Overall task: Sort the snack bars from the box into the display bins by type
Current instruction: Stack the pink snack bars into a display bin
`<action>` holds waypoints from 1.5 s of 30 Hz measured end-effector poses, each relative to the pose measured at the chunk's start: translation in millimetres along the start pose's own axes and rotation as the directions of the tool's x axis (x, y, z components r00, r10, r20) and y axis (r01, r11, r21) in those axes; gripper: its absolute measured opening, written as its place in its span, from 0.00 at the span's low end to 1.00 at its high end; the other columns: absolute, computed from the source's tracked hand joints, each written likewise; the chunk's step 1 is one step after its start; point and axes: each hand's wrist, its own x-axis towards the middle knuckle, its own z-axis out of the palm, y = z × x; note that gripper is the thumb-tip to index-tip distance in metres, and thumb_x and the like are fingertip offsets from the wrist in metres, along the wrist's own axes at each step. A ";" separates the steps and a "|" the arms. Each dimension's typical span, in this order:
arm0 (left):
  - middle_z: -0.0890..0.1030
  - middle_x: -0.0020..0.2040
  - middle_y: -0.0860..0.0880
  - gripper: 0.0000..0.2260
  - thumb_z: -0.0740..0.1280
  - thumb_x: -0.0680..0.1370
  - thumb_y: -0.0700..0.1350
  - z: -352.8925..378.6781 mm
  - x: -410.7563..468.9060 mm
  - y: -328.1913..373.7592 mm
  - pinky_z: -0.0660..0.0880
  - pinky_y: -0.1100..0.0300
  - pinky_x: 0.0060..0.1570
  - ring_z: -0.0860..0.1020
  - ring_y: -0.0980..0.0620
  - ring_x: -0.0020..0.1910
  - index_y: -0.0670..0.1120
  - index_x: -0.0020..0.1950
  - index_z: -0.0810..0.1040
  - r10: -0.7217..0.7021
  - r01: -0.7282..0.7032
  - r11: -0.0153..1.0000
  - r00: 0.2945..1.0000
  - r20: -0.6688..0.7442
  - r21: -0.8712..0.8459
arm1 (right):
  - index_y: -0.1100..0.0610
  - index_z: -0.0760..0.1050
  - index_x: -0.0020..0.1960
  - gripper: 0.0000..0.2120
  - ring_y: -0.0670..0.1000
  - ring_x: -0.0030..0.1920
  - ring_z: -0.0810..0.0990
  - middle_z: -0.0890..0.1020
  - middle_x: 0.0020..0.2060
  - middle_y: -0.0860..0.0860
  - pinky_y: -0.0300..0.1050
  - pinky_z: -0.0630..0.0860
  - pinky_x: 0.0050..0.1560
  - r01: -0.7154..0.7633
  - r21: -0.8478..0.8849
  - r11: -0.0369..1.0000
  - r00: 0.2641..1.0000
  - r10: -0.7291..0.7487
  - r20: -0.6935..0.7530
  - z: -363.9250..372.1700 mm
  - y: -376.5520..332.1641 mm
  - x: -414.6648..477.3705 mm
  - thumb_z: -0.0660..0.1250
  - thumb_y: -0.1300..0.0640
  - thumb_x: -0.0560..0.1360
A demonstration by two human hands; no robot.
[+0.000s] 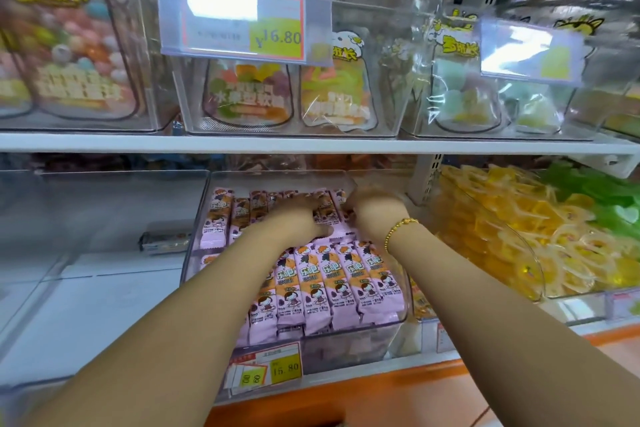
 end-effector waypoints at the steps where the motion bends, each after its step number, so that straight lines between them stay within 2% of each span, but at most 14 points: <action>1: 0.60 0.76 0.45 0.30 0.63 0.78 0.57 -1.9 -3.7 3.3 0.63 0.54 0.69 0.64 0.44 0.72 0.48 0.77 0.58 -0.010 0.010 1.000 1.000 0.001 0.011 | 0.57 0.78 0.59 0.11 0.56 0.49 0.80 0.81 0.53 0.56 0.45 0.78 0.49 0.005 0.004 1.000 1.000 -0.005 -0.013 0.6 1.2 -2.9 0.64 0.61 0.77; 6: 0.78 0.63 0.44 0.20 0.63 0.80 0.50 -9.9 -59.0 14.9 0.72 0.63 0.53 0.79 0.47 0.54 0.46 0.71 0.70 -0.041 0.010 0.984 0.985 -0.169 -0.180 | 0.58 0.80 0.52 0.11 0.56 0.50 0.79 0.82 0.48 0.56 0.44 0.72 0.43 0.106 0.030 0.994 0.953 -0.093 -0.288 -13.5 -0.3 -62.8 0.61 0.55 0.78; 9: 0.82 0.40 0.50 0.08 0.64 0.79 0.48 -3.6 -129.1 15.2 0.72 0.64 0.38 0.77 0.55 0.37 0.49 0.48 0.81 -0.111 -0.073 0.923 0.890 -0.442 -0.378 | 0.56 0.76 0.43 0.11 0.54 0.46 0.78 0.80 0.42 0.54 0.45 0.68 0.41 0.223 0.150 0.963 0.919 -0.156 -0.363 -23.6 -12.1 -118.6 0.64 0.49 0.77; 11: 0.74 0.29 0.51 0.16 0.63 0.78 0.54 6.9 -180.7 11.0 0.67 0.62 0.33 0.71 0.54 0.31 0.48 0.33 0.73 -0.174 -0.094 0.891 0.834 -0.524 -0.445 | 0.54 0.70 0.36 0.14 0.54 0.41 0.77 0.77 0.35 0.52 0.47 0.66 0.39 0.323 0.210 0.923 0.921 -0.255 -0.295 -23.0 -23.5 -156.5 0.65 0.47 0.76; 13: 0.70 0.26 0.47 0.22 0.61 0.75 0.59 24.3 -226.9 1.6 0.66 0.61 0.33 0.69 0.51 0.29 0.43 0.30 0.70 -0.214 -0.076 0.873 0.827 -0.519 -0.481 | 0.52 0.65 0.33 0.17 0.53 0.38 0.76 0.74 0.31 0.50 0.48 0.65 0.37 0.412 0.207 0.887 0.907 -0.377 -0.188 -16.1 -35.7 -189.9 0.65 0.47 0.76; 17: 0.68 0.27 0.41 0.26 0.59 0.73 0.62 69.2 -304.4 -22.8 0.64 0.57 0.32 0.67 0.46 0.29 0.40 0.30 0.69 -0.335 0.045 0.827 0.839 -0.428 -0.560 | 0.52 0.70 0.40 0.09 0.49 0.39 0.72 0.76 0.37 0.49 0.44 0.62 0.37 0.518 0.276 0.810 0.835 -0.549 0.045 17.7 -54.9 -232.8 0.67 0.50 0.75; 20: 0.70 0.26 0.48 0.17 0.66 0.77 0.53 106.0 -354.0 -41.4 0.64 0.64 0.29 0.69 0.53 0.27 0.46 0.32 0.72 -0.447 0.198 0.783 0.837 -0.314 -0.590 | 0.50 0.71 0.48 0.05 0.51 0.45 0.73 0.80 0.48 0.52 0.41 0.60 0.40 0.511 0.289 0.810 0.790 -0.575 0.212 62.8 -68.4 -249.5 0.67 0.51 0.76; 23: 0.83 0.46 0.48 0.01 0.68 0.77 0.44 152.2 -394.2 -66.8 0.72 0.62 0.42 0.80 0.49 0.43 0.50 0.45 0.78 -0.581 0.404 0.704 0.801 -0.145 -0.584 | 0.53 0.74 0.57 0.11 0.54 0.55 0.76 0.80 0.55 0.54 0.41 0.64 0.45 0.412 0.300 0.860 0.812 -0.496 0.306 108.2 -83.4 -259.8 0.66 0.52 0.76; 26: 0.77 0.62 0.41 0.17 0.69 0.76 0.44 191.4 -423.5 -91.4 0.71 0.53 0.57 0.75 0.41 0.61 0.40 0.64 0.75 -0.702 0.600 0.616 0.712 -0.008 -0.510 | 0.56 0.71 0.67 0.19 0.55 0.58 0.77 0.79 0.59 0.54 0.42 0.70 0.52 0.327 0.321 0.889 0.817 -0.436 0.377 152.7 -103.6 -266.1 0.65 0.58 0.76; 33: 0.69 0.68 0.40 0.27 0.70 0.75 0.48 234.0 -467.2 -132.0 0.67 0.53 0.66 0.70 0.41 0.66 0.41 0.71 0.67 -0.753 0.765 0.540 0.626 0.205 -0.352 | 0.54 0.54 0.77 0.30 0.57 0.53 0.77 0.68 0.69 0.60 0.49 0.74 0.48 0.389 0.251 0.887 0.723 -0.462 0.514 231.2 -165.0 -261.4 0.57 0.66 0.78; 35: 0.69 0.68 0.40 0.27 0.70 0.74 0.45 240.3 -474.1 -137.7 0.66 0.54 0.66 0.69 0.41 0.67 0.40 0.70 0.68 -0.730 0.751 0.558 0.646 0.222 -0.353 | 0.54 0.51 0.78 0.29 0.54 0.48 0.77 0.63 0.72 0.62 0.50 0.74 0.50 0.385 0.240 0.891 0.713 -0.452 0.536 243.7 -181.1 -252.5 0.58 0.61 0.80; 40: 0.67 0.70 0.44 0.25 0.69 0.76 0.43 243.3 -479.2 -150.4 0.64 0.59 0.65 0.70 0.45 0.67 0.41 0.71 0.67 -0.715 0.732 0.549 0.662 0.227 -0.403 | 0.60 0.50 0.77 0.40 0.60 0.70 0.65 0.63 0.72 0.61 0.52 0.66 0.68 0.204 0.292 0.934 0.775 -0.336 0.536 268.5 -199.1 -236.7 0.68 0.48 0.76; 43: 0.67 0.71 0.44 0.24 0.69 0.76 0.42 246.3 -480.2 -153.0 0.63 0.60 0.67 0.68 0.46 0.69 0.41 0.71 0.68 -0.717 0.729 0.535 0.659 0.227 -0.426 | 0.60 0.48 0.77 0.45 0.62 0.71 0.62 0.62 0.73 0.60 0.54 0.62 0.71 0.266 0.198 0.943 0.765 -0.332 0.552 285.5 -201.6 -230.6 0.69 0.41 0.73; 45: 0.67 0.71 0.44 0.24 0.69 0.76 0.42 249.2 -480.9 -152.8 0.63 0.60 0.67 0.68 0.47 0.69 0.41 0.71 0.68 -0.727 0.733 0.516 0.648 0.226 -0.443 | 0.60 0.57 0.75 0.44 0.61 0.71 0.60 0.63 0.73 0.59 0.55 0.59 0.72 0.342 0.087 0.936 0.765 -0.331 0.552 294.9 -203.1 -226.4 0.68 0.36 0.70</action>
